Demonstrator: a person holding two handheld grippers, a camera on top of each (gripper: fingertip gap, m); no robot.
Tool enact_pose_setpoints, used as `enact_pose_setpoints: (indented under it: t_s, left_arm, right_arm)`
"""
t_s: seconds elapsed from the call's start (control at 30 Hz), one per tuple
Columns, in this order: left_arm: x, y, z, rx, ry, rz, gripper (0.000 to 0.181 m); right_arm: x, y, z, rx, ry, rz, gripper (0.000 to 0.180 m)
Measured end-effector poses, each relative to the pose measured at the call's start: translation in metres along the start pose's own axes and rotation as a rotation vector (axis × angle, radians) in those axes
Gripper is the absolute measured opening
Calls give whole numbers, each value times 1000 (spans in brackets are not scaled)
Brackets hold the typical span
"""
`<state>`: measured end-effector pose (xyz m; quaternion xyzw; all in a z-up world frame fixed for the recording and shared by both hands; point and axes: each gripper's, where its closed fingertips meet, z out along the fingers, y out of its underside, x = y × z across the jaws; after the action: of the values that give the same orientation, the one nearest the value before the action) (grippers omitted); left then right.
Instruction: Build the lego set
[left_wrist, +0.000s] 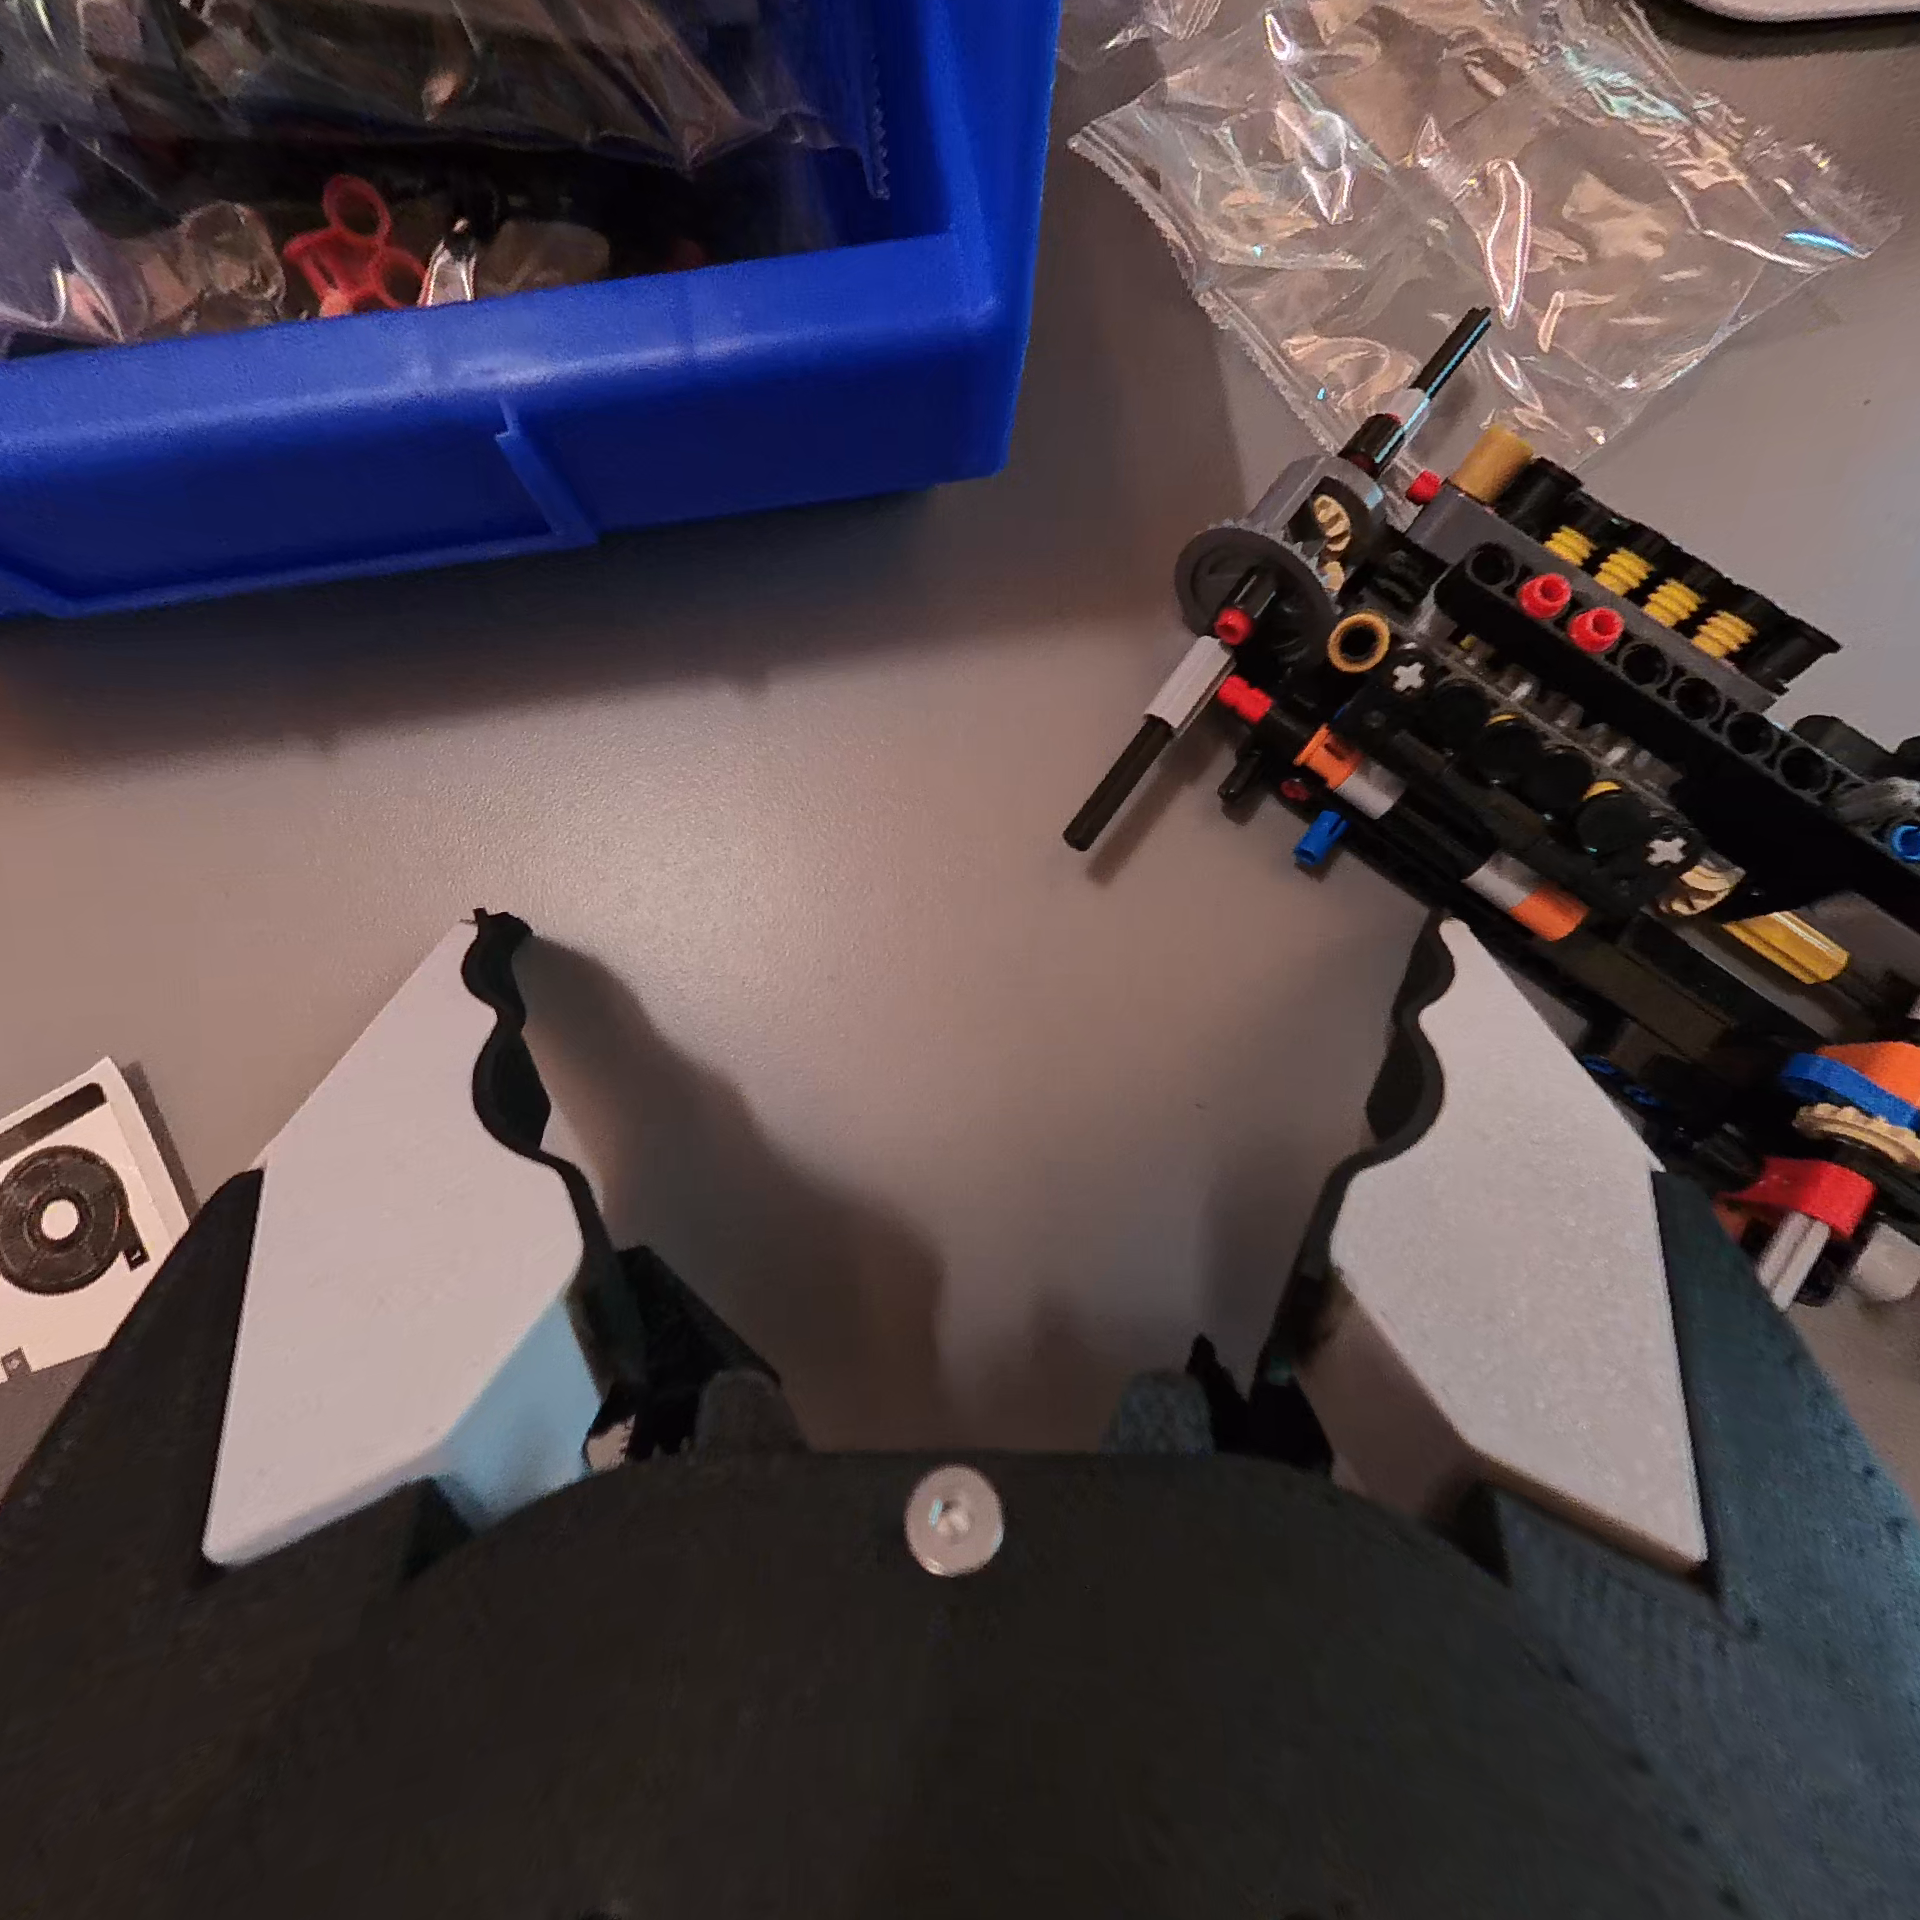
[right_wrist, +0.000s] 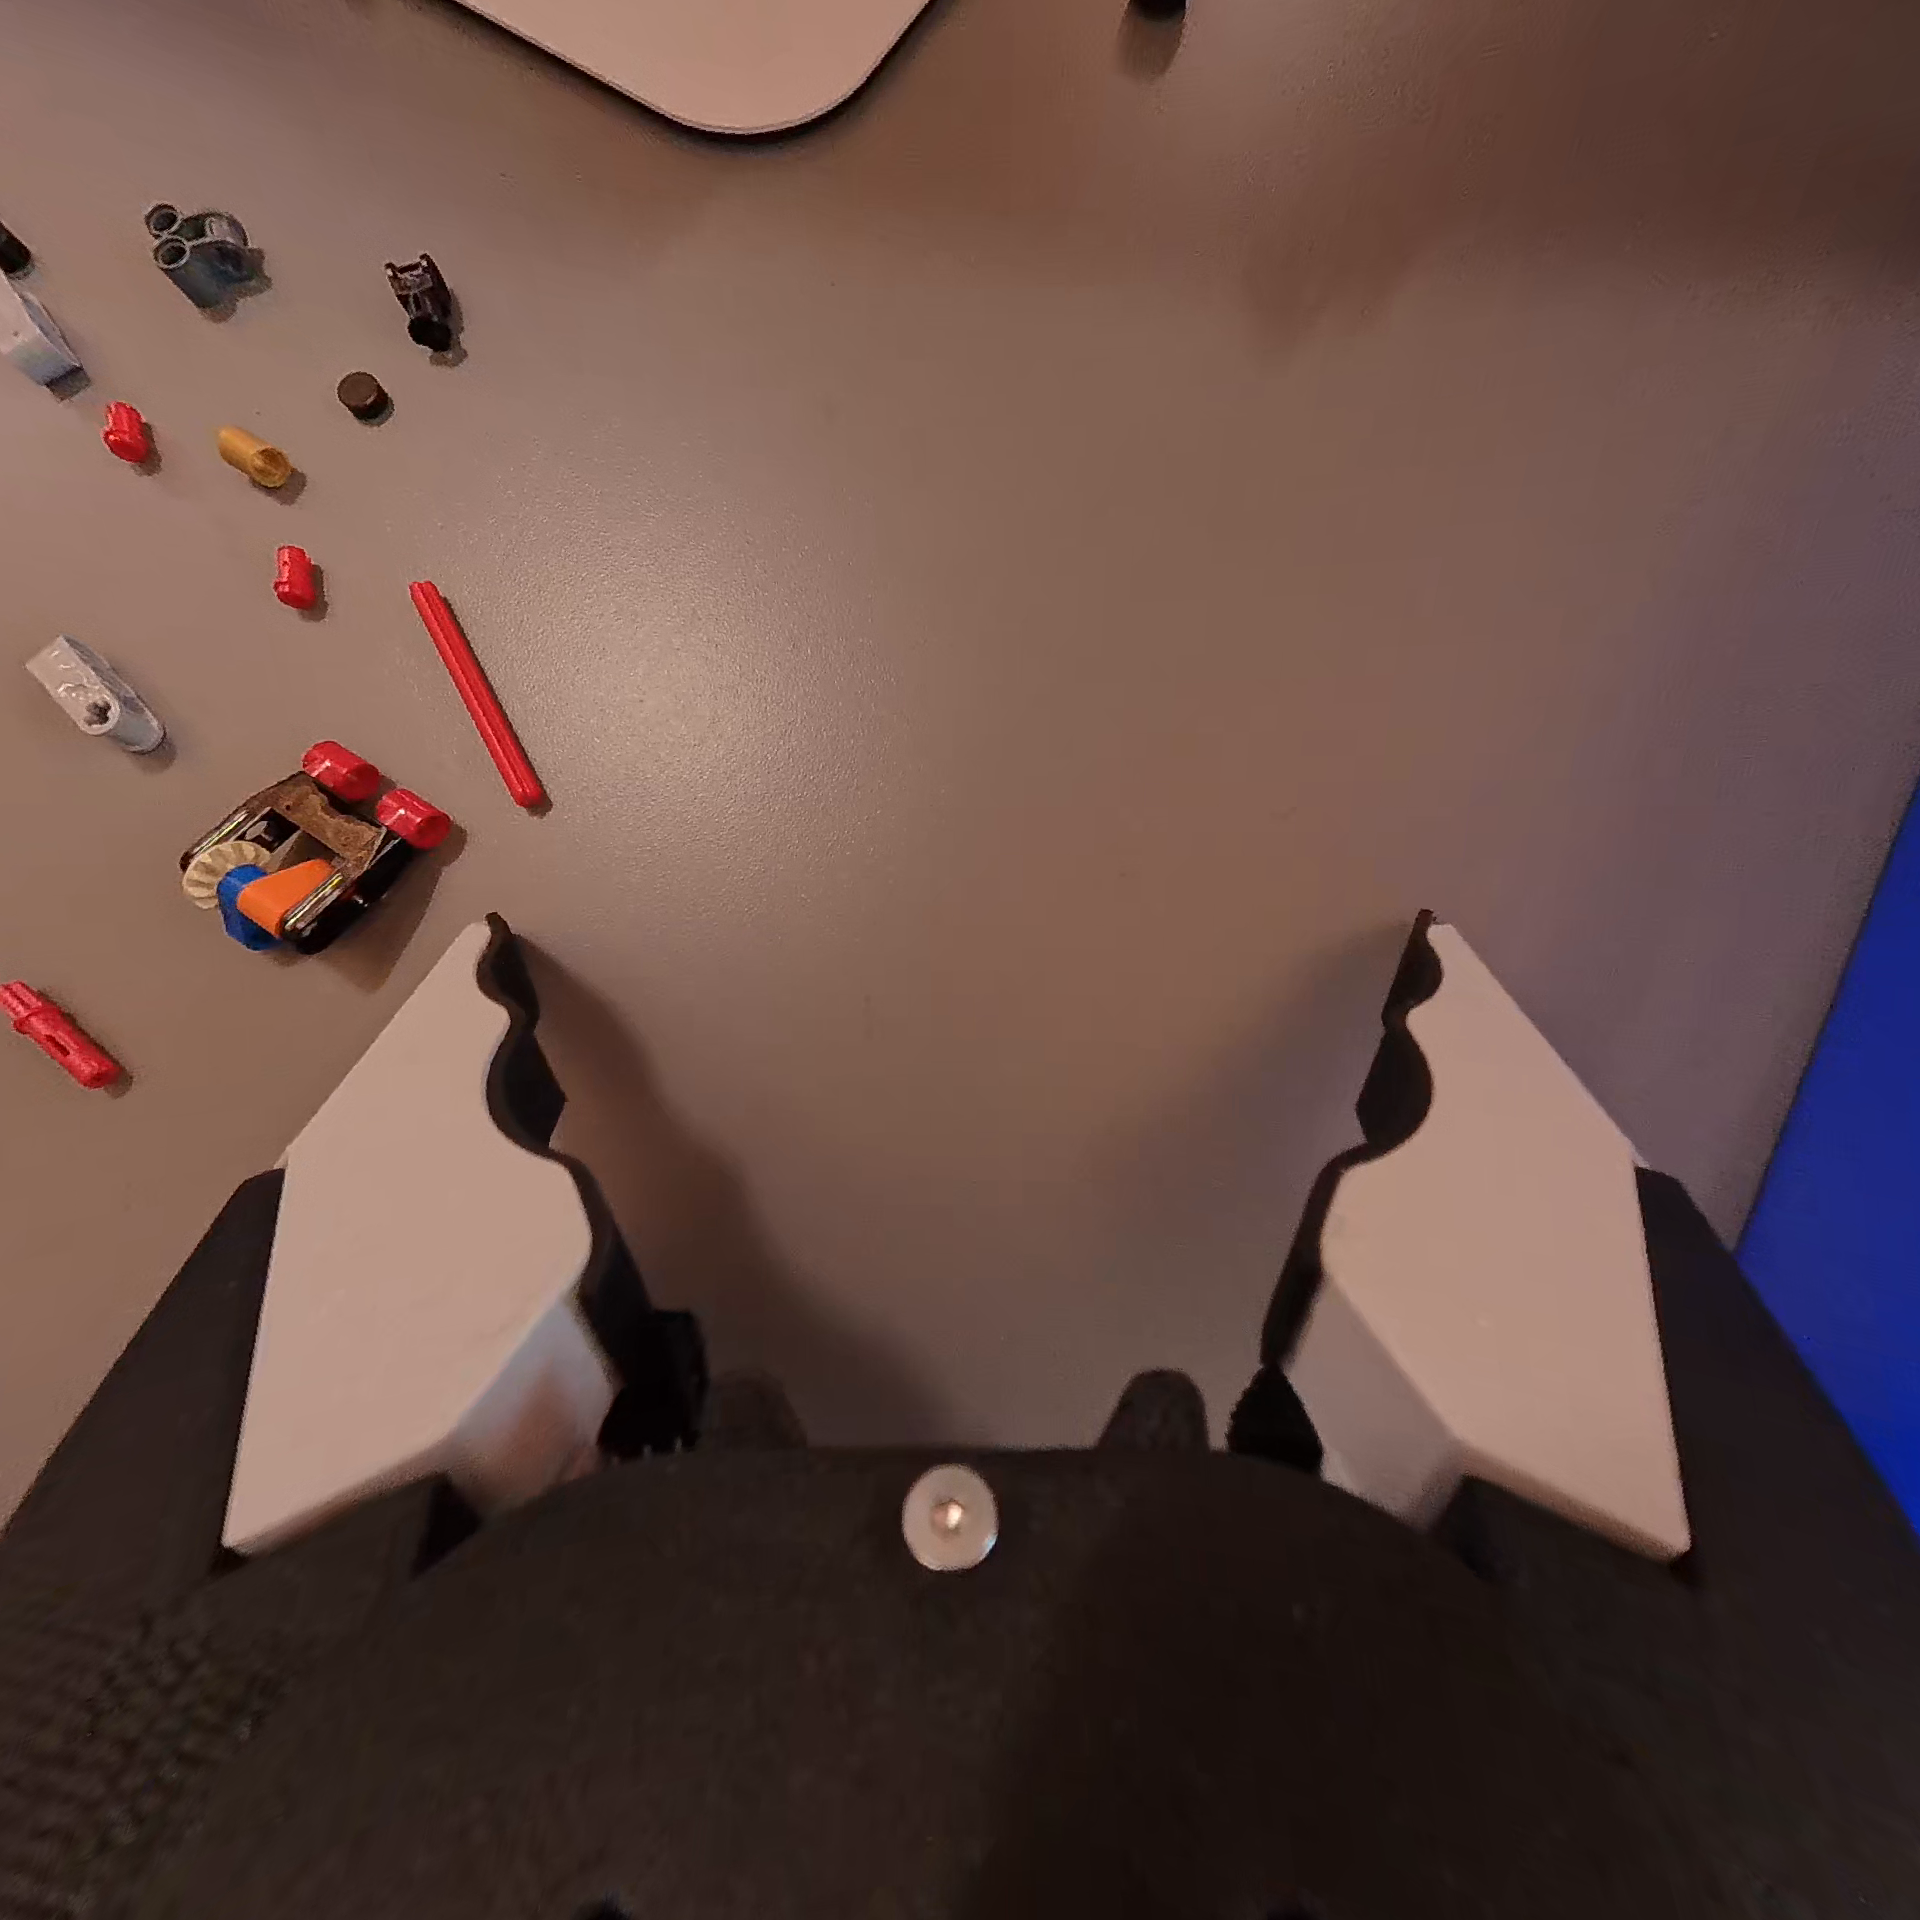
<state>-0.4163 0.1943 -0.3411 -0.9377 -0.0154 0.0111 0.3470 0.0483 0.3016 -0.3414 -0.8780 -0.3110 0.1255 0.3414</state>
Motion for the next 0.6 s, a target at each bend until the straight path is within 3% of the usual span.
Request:
enact_pose_setpoints:
  t_s: [0.6]
  left_arm:
    - [0, 0, 1, -1, 1, 1, 158]
  right_arm:
    - [1, -3, 3, 0, 14, 16, 155]
